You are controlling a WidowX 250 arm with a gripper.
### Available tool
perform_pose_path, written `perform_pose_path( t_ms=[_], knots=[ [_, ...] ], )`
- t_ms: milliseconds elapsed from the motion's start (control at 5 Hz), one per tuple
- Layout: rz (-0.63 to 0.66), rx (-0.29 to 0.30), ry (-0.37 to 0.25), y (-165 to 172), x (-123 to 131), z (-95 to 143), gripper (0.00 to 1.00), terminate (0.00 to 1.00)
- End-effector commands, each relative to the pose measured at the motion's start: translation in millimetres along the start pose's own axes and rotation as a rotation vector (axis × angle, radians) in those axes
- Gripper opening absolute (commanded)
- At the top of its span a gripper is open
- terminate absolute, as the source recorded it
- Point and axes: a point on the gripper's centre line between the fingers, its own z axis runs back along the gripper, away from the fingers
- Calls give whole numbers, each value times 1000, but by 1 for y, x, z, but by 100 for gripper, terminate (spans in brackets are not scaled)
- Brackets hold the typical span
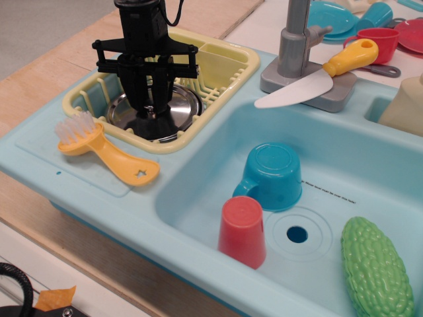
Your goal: Take lid off pot or pan
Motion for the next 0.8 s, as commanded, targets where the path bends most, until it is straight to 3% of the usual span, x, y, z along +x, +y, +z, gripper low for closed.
perform_pose_path(
  t_ms=[0, 200, 600],
  knots=[
    [-12, 38, -21, -2, 9, 22, 0, 0],
    [-34, 71, -65, -11, 16, 39, 0, 0],
    [-113, 78, -108, -29, 43, 56, 0, 0]
  ],
)
